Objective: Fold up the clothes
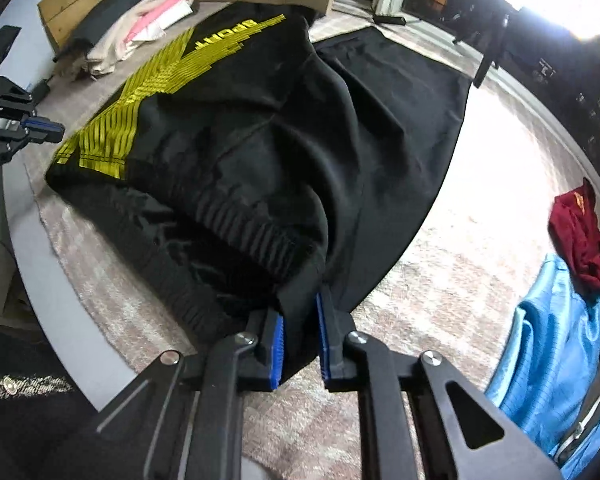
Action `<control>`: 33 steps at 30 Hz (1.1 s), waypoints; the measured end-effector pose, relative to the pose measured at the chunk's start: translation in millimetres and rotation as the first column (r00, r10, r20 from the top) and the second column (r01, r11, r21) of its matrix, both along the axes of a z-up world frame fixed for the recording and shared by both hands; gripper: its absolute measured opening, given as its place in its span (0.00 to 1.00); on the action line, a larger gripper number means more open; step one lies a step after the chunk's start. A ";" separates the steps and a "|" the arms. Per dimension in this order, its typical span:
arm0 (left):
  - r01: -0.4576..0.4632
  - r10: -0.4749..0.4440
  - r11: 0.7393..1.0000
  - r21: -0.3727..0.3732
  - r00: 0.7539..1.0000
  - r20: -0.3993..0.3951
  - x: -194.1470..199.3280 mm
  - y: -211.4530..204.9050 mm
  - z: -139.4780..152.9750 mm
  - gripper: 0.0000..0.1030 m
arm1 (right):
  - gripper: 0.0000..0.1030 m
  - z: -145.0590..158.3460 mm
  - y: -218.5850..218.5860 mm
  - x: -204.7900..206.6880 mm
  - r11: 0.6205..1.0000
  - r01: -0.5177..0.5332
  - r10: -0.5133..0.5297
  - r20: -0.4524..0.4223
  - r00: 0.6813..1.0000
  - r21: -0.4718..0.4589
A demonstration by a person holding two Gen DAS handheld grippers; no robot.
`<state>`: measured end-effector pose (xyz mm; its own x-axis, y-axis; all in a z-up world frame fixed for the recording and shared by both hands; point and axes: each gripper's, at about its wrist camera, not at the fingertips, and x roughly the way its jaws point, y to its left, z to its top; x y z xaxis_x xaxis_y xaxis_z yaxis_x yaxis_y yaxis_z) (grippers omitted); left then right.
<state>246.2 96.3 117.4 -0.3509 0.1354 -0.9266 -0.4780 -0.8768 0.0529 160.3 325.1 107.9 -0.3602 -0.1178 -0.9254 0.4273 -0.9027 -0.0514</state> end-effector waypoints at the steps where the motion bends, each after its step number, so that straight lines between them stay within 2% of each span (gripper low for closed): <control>1: -0.005 0.005 1.000 0.004 1.000 -0.003 3.4 -2.7 3.7 0.00 | 0.13 4.8 -0.8 2.4 1.000 -0.003 0.003 -0.001 1.000 -0.006; 4: 0.018 -0.018 1.000 -0.005 1.000 -0.013 15.7 -1.1 7.7 0.01 | 0.13 10.8 -4.2 6.6 1.000 -0.016 0.016 -0.003 1.000 -0.008; 6: 0.068 -0.069 0.996 -0.050 0.997 -0.023 23.4 12.9 -1.1 0.19 | 0.13 9.0 -4.1 6.6 1.000 -0.015 0.015 0.003 1.000 0.000; 8: 0.118 -0.122 0.988 -0.104 0.992 -0.024 28.4 28.9 -13.9 0.26 | 0.13 1.9 0.7 7.6 1.000 -0.001 0.001 0.017 1.000 0.001; 12: 0.129 -0.146 0.964 -0.231 0.987 -0.060 28.9 47.7 -37.3 0.33 | 0.13 -5.6 4.3 2.1 1.000 0.006 -0.005 0.044 0.999 -0.015; 14: 0.132 -0.161 0.947 -0.293 0.984 -0.077 24.7 53.9 -49.2 0.33 | 0.13 -6.6 4.4 2.4 1.000 0.006 -0.005 0.049 0.999 -0.011; 15: 0.129 -0.162 0.941 -0.313 0.984 -0.081 21.7 55.1 -52.9 0.30 | 0.13 -7.4 3.8 2.6 1.000 0.007 -0.006 0.052 0.999 -0.010; 16: 0.119 -0.151 0.942 -0.312 0.985 -0.080 17.3 53.7 -54.3 0.28 | 0.13 -8.9 3.5 2.8 1.000 0.008 -0.007 0.057 0.998 -0.011; 17: 0.108 -0.134 0.951 -0.290 0.988 -0.074 11.9 51.1 -53.1 0.21 | 0.13 -9.7 3.1 2.8 1.000 0.009 -0.008 0.060 0.998 -0.013; 21: 0.054 -0.061 0.992 -0.113 0.996 -0.063 -0.2 35.6 -27.2 0.19 | 0.13 -7.5 1.7 1.5 1.000 0.015 -0.015 0.052 0.999 -0.016; 23: 0.021 -0.024 0.999 -0.042 0.997 -0.068 0.1 27.3 -10.7 0.19 | 0.13 -2.5 2.4 3.3 1.000 0.014 -0.014 0.038 0.999 -0.025; 26: -0.011 0.012 1.000 0.009 0.998 -0.059 5.9 17.4 5.4 0.17 | 0.13 4.8 0.5 5.6 0.999 0.008 -0.007 0.019 1.000 -0.036; 30: -0.035 0.036 0.999 0.026 0.999 -0.030 19.6 9.2 15.9 0.14 | 0.11 13.6 -5.8 13.6 0.999 -0.024 0.024 0.009 1.000 -0.041; 33: -0.012 0.012 0.999 -0.040 1.000 0.000 33.7 10.3 1.3 0.13 | 0.10 7.2 -12.6 23.3 0.997 -0.057 0.059 0.041 0.997 -0.051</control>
